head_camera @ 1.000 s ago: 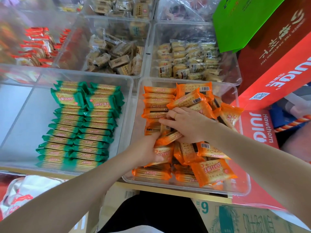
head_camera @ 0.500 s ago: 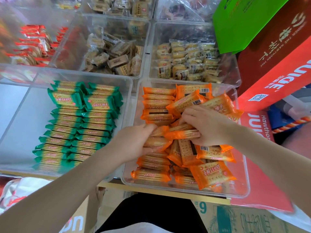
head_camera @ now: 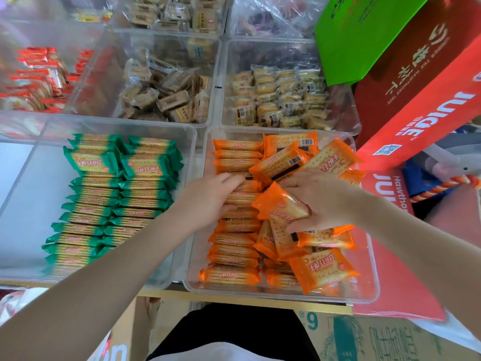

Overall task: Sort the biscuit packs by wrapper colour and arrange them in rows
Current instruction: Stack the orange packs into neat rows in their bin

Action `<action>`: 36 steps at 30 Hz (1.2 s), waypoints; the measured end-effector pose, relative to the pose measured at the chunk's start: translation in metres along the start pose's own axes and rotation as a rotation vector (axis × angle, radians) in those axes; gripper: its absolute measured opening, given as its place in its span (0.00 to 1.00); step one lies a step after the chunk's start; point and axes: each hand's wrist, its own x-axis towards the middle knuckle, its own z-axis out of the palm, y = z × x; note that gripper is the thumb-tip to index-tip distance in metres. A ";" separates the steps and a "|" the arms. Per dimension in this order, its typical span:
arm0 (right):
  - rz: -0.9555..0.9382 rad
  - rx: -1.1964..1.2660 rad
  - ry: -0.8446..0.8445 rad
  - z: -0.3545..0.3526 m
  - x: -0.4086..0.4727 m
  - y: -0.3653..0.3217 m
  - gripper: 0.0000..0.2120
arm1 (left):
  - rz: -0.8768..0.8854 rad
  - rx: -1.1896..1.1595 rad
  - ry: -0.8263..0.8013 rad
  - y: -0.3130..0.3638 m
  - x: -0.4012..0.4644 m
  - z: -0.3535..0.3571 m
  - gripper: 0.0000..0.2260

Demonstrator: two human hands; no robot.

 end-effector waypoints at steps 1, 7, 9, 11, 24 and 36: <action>0.011 -0.027 -0.066 -0.002 0.000 -0.001 0.34 | 0.023 0.049 -0.010 0.000 0.001 0.005 0.26; -0.039 -0.181 -0.289 0.000 0.004 -0.008 0.36 | -0.008 0.175 -0.066 0.017 0.003 0.028 0.23; -0.050 -0.198 -0.314 -0.001 0.006 -0.008 0.38 | -0.060 0.182 -0.111 0.021 -0.001 0.036 0.23; -0.026 -0.127 -0.341 -0.003 0.006 -0.010 0.41 | -0.058 0.275 -0.129 0.022 -0.005 0.044 0.21; 0.219 0.055 -0.251 0.017 0.059 -0.034 0.13 | -0.205 0.287 -0.034 0.014 0.019 0.042 0.23; 0.182 0.076 -0.351 0.045 0.064 -0.075 0.23 | -0.139 0.305 -0.048 0.011 0.026 0.032 0.16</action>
